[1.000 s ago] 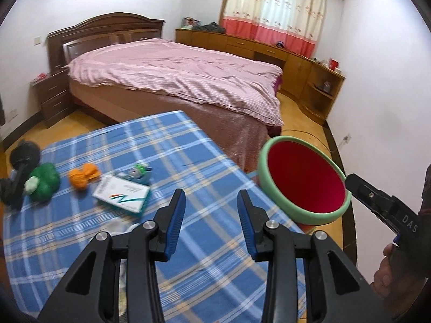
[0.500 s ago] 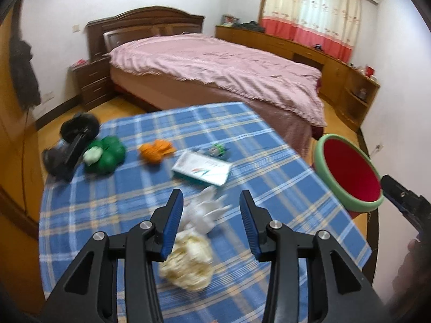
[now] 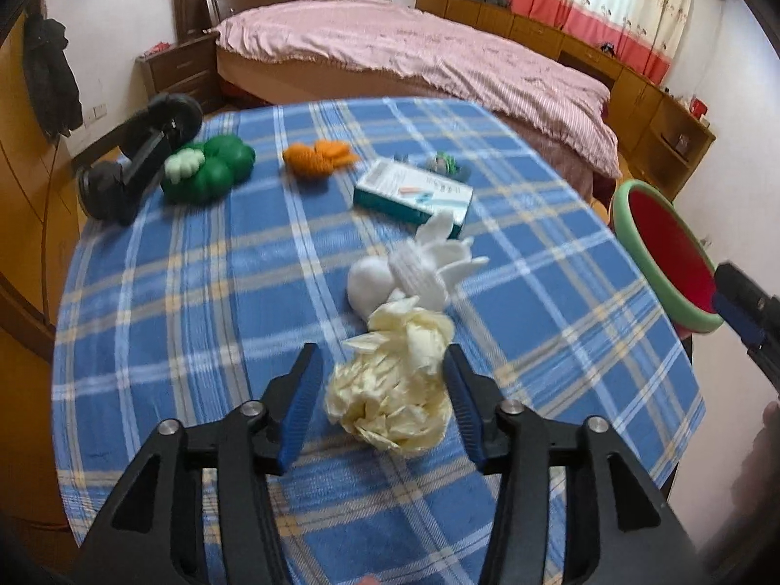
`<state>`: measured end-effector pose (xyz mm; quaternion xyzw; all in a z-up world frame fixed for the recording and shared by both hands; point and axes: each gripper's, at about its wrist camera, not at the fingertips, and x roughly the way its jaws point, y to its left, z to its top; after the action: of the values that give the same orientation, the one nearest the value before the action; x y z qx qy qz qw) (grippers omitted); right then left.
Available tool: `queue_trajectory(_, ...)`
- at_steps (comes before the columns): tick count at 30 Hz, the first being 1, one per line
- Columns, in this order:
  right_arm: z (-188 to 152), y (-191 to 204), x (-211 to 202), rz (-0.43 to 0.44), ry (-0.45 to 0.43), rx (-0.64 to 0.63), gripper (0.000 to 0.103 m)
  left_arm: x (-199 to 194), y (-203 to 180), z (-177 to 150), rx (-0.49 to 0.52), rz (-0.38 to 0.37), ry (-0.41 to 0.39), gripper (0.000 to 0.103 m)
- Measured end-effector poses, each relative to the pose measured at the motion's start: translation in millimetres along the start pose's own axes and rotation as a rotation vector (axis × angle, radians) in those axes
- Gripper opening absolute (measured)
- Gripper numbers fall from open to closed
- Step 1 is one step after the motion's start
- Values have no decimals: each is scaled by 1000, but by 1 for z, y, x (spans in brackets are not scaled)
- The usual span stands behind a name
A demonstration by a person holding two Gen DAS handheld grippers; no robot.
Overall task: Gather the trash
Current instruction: 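Close left tool on the second crumpled cream paper and lift it, then grasp white glove with right tool while left tool holds the paper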
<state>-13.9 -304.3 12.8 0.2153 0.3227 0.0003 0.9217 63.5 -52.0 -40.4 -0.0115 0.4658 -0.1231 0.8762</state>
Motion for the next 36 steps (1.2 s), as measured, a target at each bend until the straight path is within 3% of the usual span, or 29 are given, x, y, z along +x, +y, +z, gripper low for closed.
queue_trajectory(8,-5,4,6,6,23,-6,65,12,-1,-8,-23,-22,44,56)
queue_trajectory(18,-9,11,15,23,53,-16,65,0,11,-15,-76,-68,-6,48)
queue_trajectory(36,-25,64,53,51,157,-169,65,-35,94,-8,-255,121,-160,48)
